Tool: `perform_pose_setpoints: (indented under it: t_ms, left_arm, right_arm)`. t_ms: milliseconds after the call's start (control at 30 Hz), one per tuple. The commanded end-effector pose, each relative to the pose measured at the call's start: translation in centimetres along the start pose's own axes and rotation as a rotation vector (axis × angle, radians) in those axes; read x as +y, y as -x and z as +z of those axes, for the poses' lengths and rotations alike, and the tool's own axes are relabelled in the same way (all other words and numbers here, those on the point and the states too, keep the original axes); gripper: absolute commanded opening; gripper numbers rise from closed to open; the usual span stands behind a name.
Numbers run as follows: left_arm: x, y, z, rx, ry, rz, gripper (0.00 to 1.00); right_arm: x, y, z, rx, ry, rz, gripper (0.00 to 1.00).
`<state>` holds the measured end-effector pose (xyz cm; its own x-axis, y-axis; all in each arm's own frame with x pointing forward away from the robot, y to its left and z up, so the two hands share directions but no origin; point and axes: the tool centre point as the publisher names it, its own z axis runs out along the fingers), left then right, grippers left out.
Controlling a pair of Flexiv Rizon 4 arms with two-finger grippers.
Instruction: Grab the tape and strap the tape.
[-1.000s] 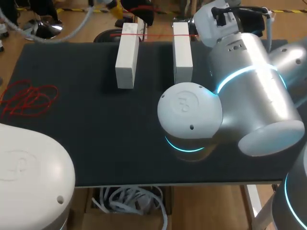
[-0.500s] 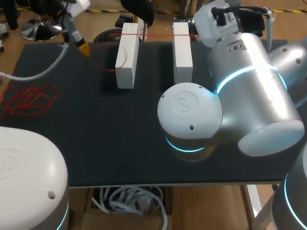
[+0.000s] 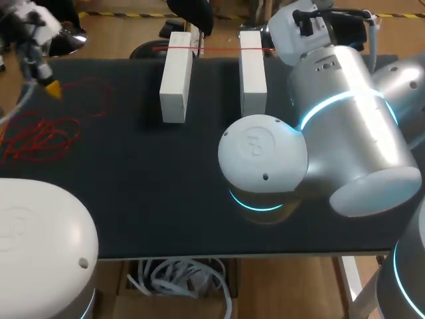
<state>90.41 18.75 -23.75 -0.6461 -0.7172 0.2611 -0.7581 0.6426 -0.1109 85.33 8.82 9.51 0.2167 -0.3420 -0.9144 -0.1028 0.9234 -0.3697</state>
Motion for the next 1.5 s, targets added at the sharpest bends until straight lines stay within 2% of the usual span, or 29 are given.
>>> perform_pose_setpoints:
  t_ms: [33,167,267,400,433,467,500,533,567,600,1500]
  left_arm:
    - [2.1,1.7,-1.3,-0.006,0.031,-0.042,0.00]
    - [2.6,3.0,-2.0,-0.032,0.054,-0.058,0.00]
    - [2.2,4.0,-2.4,-0.037,0.087,-0.046,0.00]
    - [2.1,5.5,-2.8,-0.056,0.059,-0.055,0.00]
    - [2.1,5.9,-2.9,-0.055,0.055,-0.056,0.09]
    - [1.9,6.1,-3.1,-0.057,0.049,-0.053,0.33]
    - [1.9,6.4,-3.3,-0.065,0.044,-0.046,0.40]
    - [1.9,6.4,-3.3,-0.065,0.044,-0.046,0.59]
    - [1.9,6.4,-3.3,-0.065,0.044,-0.046,0.85]
    - [1.9,6.4,-3.3,-0.065,0.044,-0.046,1.00]
    - [1.9,6.4,-3.3,-0.065,0.044,-0.046,1.00]
  right_arm:
    - [-0.2,0.3,0.0,0.005,0.004,-0.003,1.00]
    - [-0.2,0.3,0.0,0.005,0.004,-0.003,1.00]
    - [-0.2,0.3,0.0,0.005,0.004,-0.003,1.00]
    - [-0.2,0.3,0.0,0.005,0.004,-0.003,1.00]
    - [-0.2,0.3,0.0,0.005,0.004,-0.003,1.00]
    - [-0.2,0.3,0.0,0.005,0.004,-0.003,1.00]
    - [-0.2,0.3,0.0,0.005,0.004,-0.003,1.00]
    - [-0.2,0.3,0.0,0.005,0.004,-0.003,1.00]
    - [-0.2,0.3,0.0,0.005,0.004,-0.003,1.00]
    - [-0.2,0.3,0.0,0.005,0.004,-0.003,1.00]
    - [-0.2,0.3,0.0,0.005,0.004,-0.003,1.00]
